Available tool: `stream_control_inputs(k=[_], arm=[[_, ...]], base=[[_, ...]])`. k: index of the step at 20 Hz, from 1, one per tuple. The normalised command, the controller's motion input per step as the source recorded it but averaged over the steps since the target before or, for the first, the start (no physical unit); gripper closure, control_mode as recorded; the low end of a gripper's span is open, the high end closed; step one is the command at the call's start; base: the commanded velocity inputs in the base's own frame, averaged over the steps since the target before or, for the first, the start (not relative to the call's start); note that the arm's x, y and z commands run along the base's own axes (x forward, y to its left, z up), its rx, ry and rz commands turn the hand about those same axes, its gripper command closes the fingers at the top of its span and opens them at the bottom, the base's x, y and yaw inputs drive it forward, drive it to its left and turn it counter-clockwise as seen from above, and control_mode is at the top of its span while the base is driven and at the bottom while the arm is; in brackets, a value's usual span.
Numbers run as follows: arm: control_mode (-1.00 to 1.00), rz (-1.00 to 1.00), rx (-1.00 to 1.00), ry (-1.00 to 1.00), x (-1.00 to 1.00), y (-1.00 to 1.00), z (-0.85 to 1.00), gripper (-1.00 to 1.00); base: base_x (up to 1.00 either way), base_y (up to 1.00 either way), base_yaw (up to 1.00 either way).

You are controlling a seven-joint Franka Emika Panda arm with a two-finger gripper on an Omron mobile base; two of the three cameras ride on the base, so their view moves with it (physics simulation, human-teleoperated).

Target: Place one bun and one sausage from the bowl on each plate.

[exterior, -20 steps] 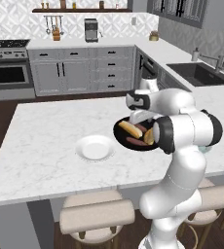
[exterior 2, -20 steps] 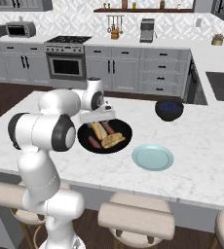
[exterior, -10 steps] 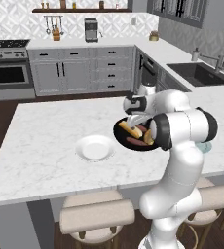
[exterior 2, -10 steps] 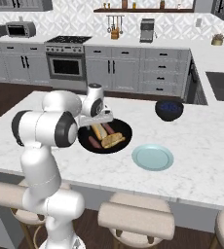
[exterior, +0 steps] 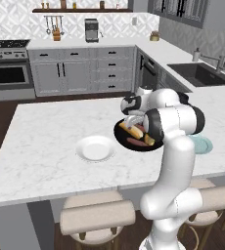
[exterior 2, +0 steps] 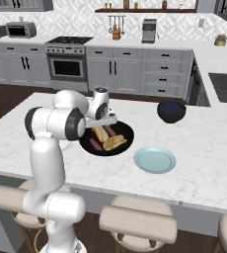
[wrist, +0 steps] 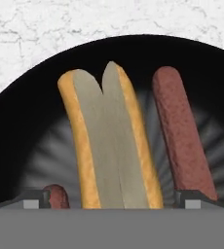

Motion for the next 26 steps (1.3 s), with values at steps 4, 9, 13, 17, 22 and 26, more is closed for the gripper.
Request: stream_control_inputs(k=[4, 9, 13, 17, 22, 26], arm=[[-1.00, 0.00, 0.01, 0.07, 0.23, 0.00, -0.29, -1.00], [-1.00, 0.00, 0.02, 0.08, 0.22, 0.00, -0.30, -1.00], [-1.00, 0.00, 0.02, 0.12, 0.29, 0.03, -0.32, -1.00], [-1.00, 0.05, 0.00, 0.18, -0.17, 0.33, -0.60, -1.00], [-1.00, 0.04, 0.02, 0.10, -0.08, 0.22, -0.56, 1.00], [-1.00, 0.00, 0.00, 0.00, 0.00, 0.03, -0.18, 1.00]], base=[[0.00, 0.00, 0.00], [0.00, 0.00, 0.00], [0.00, 0.00, 0.00], [0.00, 0.00, 0.00], [0.00, 0.00, 0.00], [0.00, 0.00, 0.00]])
